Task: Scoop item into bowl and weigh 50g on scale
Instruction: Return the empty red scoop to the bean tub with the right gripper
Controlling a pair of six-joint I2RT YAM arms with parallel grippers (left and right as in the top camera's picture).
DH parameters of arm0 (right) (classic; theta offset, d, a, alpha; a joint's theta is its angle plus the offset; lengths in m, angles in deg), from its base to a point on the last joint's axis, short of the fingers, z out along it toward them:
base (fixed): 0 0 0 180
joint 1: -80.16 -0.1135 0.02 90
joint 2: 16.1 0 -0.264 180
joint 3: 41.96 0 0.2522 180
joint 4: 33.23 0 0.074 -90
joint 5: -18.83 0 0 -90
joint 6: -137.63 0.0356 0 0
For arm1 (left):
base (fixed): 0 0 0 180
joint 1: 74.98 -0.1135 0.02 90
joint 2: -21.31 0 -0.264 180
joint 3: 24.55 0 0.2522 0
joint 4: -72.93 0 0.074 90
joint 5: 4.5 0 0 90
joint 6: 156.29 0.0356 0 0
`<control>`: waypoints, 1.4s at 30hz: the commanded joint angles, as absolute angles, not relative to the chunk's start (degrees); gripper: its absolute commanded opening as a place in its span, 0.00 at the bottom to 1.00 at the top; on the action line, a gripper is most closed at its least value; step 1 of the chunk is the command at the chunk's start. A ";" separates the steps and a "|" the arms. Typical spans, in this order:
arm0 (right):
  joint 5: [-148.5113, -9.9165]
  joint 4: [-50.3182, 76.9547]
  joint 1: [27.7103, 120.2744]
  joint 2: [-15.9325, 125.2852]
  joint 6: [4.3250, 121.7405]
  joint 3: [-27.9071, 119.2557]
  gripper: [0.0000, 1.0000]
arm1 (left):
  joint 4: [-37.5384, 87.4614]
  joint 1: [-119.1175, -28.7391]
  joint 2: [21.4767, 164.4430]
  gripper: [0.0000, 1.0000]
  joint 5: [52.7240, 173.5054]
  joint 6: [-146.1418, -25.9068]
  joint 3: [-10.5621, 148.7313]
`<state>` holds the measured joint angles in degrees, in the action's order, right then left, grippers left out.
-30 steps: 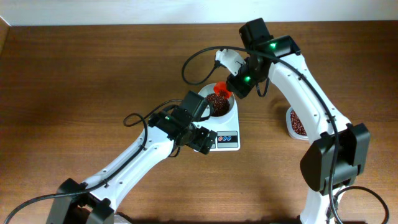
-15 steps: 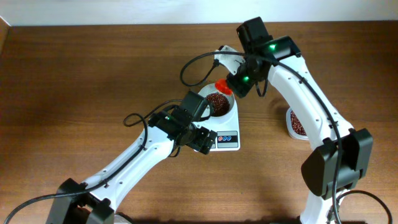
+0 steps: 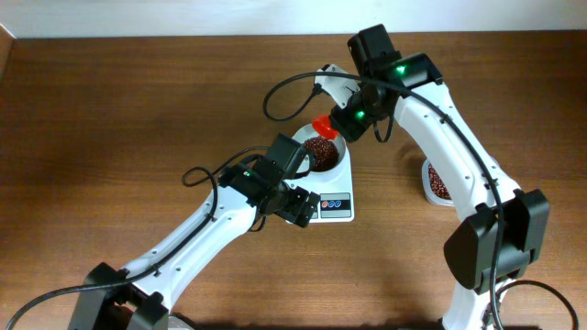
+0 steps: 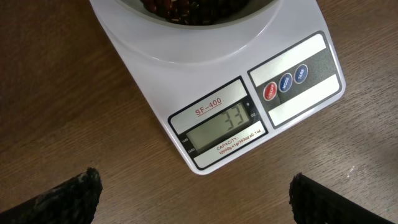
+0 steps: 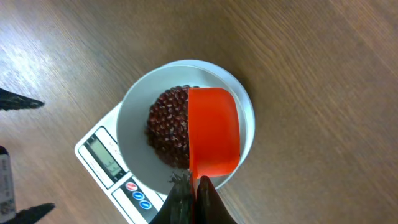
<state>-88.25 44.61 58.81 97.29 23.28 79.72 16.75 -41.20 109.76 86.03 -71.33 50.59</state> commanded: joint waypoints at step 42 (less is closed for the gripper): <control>-65.08 55.93 91.82 94.90 52.98 66.84 0.04 | 16.89 -41.00 108.93 0.99 85.49 -71.87 50.20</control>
<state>-62.77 57.87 91.73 96.32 52.37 68.88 16.75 -41.18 109.76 86.03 -71.33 50.57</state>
